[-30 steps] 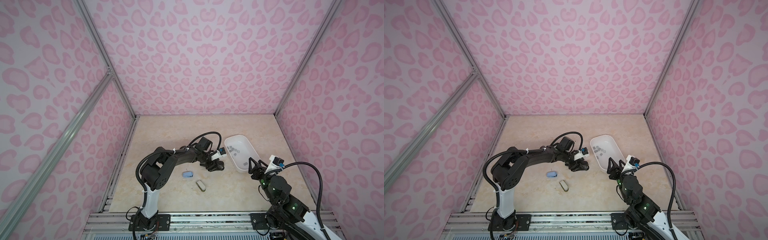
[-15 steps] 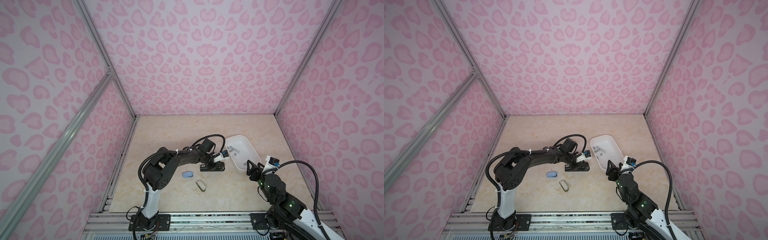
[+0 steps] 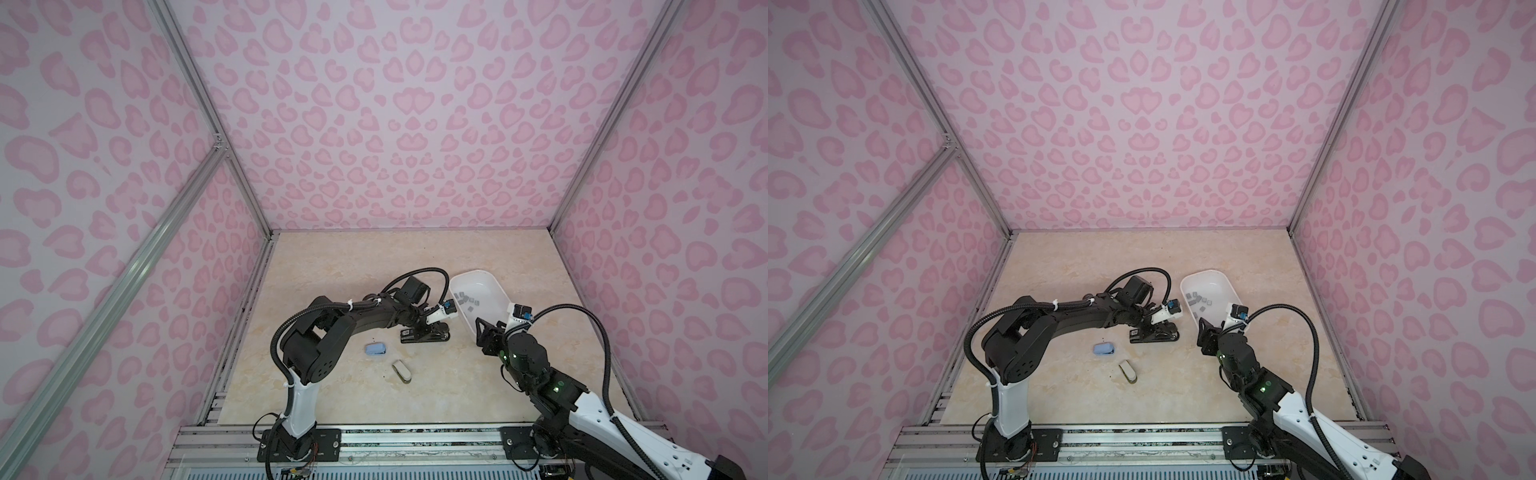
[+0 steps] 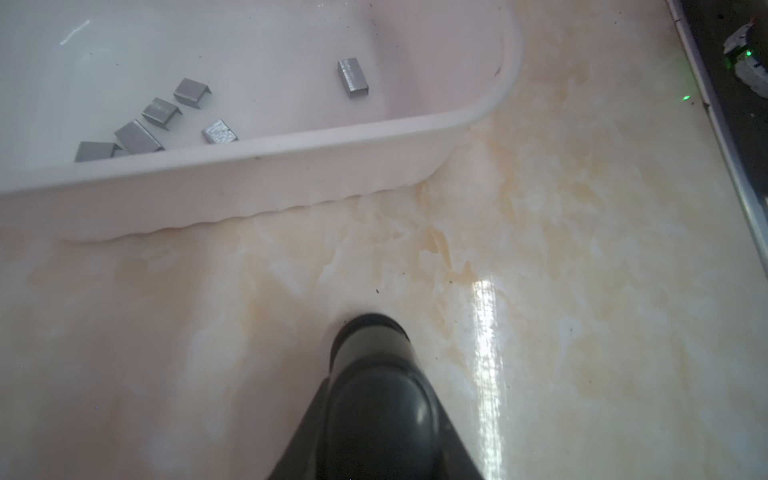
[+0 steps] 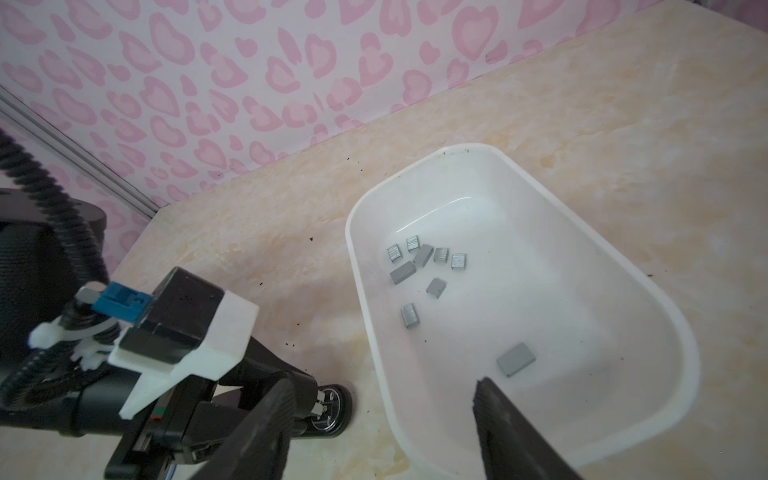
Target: Load the staples into the stapler
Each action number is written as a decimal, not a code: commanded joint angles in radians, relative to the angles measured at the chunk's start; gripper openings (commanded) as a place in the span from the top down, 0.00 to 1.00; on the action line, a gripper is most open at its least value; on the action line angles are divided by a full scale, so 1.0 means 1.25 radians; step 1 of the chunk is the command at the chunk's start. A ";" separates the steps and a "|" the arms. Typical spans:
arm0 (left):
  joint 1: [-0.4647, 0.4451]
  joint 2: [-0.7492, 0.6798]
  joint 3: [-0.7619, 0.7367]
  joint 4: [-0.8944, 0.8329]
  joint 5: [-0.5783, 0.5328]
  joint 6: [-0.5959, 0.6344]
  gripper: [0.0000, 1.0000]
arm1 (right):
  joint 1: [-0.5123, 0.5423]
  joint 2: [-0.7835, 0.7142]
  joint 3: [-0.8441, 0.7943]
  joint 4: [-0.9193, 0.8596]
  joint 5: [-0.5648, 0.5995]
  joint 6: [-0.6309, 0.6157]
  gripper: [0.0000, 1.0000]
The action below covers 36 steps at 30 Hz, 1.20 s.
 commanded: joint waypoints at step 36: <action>-0.003 -0.290 -0.129 0.167 -0.113 -0.173 0.96 | -0.012 0.431 0.070 0.440 -0.269 0.159 0.58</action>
